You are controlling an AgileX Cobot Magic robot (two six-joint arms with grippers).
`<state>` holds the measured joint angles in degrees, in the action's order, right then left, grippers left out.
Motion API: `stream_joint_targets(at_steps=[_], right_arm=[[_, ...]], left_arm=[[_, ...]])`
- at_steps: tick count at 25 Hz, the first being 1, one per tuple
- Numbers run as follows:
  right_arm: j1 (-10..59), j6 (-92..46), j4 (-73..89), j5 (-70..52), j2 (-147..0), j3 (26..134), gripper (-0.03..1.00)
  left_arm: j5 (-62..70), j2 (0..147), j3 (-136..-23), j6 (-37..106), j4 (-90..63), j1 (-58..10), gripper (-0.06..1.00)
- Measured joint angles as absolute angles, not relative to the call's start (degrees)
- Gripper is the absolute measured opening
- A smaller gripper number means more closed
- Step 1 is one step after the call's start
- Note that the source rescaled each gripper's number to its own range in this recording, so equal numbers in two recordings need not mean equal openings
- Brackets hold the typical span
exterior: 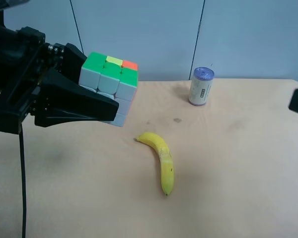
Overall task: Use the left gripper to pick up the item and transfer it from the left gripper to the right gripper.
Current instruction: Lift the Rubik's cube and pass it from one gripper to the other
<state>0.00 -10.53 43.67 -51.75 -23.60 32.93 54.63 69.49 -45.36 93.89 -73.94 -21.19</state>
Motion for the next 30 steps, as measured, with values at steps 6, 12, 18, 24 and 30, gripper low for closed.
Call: stream_joint_targets(at_steps=[6, 12, 18, 24, 30], right_arm=[[0.0, -29.0, 70.7, -50.9, -34.9, 33.0, 1.0], [0.0, -43.0, 87.1, -56.3, -46.4, 33.0, 1.0], [0.0, -51.0, 96.5, -64.9, -57.1, 33.0, 1.0], [0.9, -54.4, 99.1, -68.3, -64.6, 33.3, 1.0], [8.4, -56.2, 99.1, -68.4, -69.8, 33.3, 1.0]], left_arm=[[53.4, 69.5, -45.4, 94.1, -74.1, -21.2, 0.0], [52.7, 69.5, -45.4, 97.2, -77.6, -21.2, 0.0], [52.6, 69.5, -45.4, 100.4, -81.0, -21.2, 0.0], [52.5, 69.5, -45.4, 102.0, -83.2, -21.2, 0.0], [52.4, 69.5, -45.4, 103.1, -84.3, -21.2, 0.0]])
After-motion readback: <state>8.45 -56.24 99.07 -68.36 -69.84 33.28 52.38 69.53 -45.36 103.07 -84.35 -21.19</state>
